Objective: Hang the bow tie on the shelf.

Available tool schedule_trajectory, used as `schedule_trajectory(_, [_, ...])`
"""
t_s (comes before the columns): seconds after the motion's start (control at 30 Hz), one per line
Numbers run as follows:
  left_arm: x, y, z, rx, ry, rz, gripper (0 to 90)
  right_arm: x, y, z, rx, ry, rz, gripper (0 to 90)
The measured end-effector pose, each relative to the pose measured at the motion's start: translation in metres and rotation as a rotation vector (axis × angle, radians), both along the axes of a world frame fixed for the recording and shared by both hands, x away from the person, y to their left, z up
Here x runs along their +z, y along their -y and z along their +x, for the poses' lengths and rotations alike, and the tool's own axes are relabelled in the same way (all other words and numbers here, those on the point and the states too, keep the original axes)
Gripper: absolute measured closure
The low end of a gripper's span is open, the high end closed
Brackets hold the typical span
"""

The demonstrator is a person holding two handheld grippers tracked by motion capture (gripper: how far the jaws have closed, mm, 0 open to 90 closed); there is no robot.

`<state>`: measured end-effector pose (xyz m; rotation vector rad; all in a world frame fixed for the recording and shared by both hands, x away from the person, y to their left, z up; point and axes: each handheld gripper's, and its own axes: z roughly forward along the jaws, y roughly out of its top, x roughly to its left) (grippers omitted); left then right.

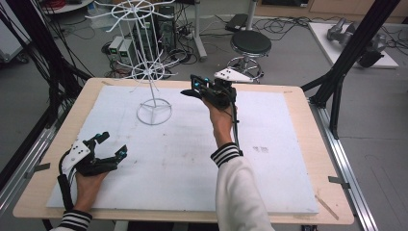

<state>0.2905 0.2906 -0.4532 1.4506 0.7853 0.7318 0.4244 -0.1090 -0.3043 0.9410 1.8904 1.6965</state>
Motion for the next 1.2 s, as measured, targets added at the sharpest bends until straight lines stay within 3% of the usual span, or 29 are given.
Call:
schedule_trajectory(0.3, [0.0,0.0,0.0,0.0,-0.001,0.0,11.7,0.005,-0.01,0.01,0.003,0.006,-0.006,80.7])
schedule_trajectory(0.53, [0.0,0.0,0.0,0.001,-0.001,-0.008,11.7,0.012,-0.018,0.015,0.017,0.026,-0.046,80.7])
schedule_trajectory(0.83, [0.0,0.0,0.0,0.0,-0.002,-0.008,11.7,0.014,-0.027,0.022,0.0,0.026,-0.041,80.6])
schedule_trajectory(1.2, [0.0,-0.001,0.0,-0.002,-0.004,-0.008,11.7,0.018,-0.045,0.023,0.025,0.033,-0.044,80.6])
